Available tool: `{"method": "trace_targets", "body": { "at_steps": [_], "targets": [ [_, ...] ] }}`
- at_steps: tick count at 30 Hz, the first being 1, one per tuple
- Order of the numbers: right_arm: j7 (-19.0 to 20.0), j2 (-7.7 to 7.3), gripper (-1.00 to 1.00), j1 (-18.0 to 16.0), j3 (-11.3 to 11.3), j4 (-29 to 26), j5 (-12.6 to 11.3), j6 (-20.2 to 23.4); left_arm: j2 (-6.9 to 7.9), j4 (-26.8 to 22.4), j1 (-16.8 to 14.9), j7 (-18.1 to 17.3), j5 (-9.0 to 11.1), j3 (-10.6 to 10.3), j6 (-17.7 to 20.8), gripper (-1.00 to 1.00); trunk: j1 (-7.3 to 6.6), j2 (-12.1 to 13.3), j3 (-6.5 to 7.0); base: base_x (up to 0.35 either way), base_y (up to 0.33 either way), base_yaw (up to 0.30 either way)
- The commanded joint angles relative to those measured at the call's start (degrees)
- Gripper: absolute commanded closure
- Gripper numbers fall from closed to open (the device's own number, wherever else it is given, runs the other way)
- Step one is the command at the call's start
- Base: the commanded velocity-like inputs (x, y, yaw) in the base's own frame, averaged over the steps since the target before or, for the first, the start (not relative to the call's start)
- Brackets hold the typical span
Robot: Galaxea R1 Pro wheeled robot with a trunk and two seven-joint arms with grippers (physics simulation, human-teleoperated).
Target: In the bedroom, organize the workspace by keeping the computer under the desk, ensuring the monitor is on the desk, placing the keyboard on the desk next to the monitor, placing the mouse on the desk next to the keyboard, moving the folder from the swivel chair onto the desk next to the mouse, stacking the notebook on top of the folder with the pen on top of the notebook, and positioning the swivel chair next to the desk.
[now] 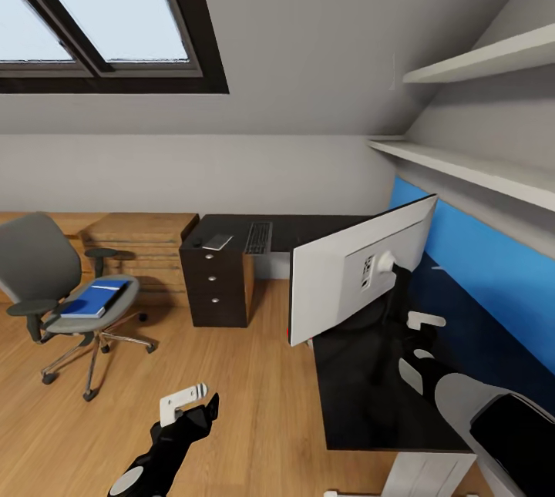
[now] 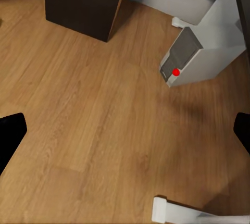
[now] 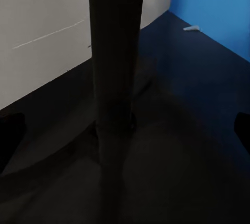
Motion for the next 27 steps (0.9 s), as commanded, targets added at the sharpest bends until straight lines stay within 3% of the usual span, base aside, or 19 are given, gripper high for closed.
{"method": "trace_targets", "body": {
  "at_steps": [1, 23, 27],
  "targets": [
    [-0.27, -0.01, -1.0, -0.03, 0.49, -0.04, -0.27, -0.02, 0.03, -0.08, -0.06, 0.46, 0.32, -0.12, 0.13, -1.0, 0.24, -0.48, -0.27, 0.0, 0.0, 0.0],
    [-0.19, -0.05, -1.0, -0.03, 0.63, -0.21, -0.11, -0.47, 0.06, -0.07, -0.05, 0.46, 0.4, 0.13, 0.14, -1.0, 5.07, -9.31, -4.22, 0.0, 0.0, 0.0],
    [-0.06, -1.35, -1.0, -0.03, 1.15, -0.18, 0.16, -0.59, -0.06, 0.33, 0.0, 0.53, 1.71, 0.15, 0.23, -1.0, 5.06, -9.29, -4.21, 0.0, 0.0, 0.0]
  ]
}}
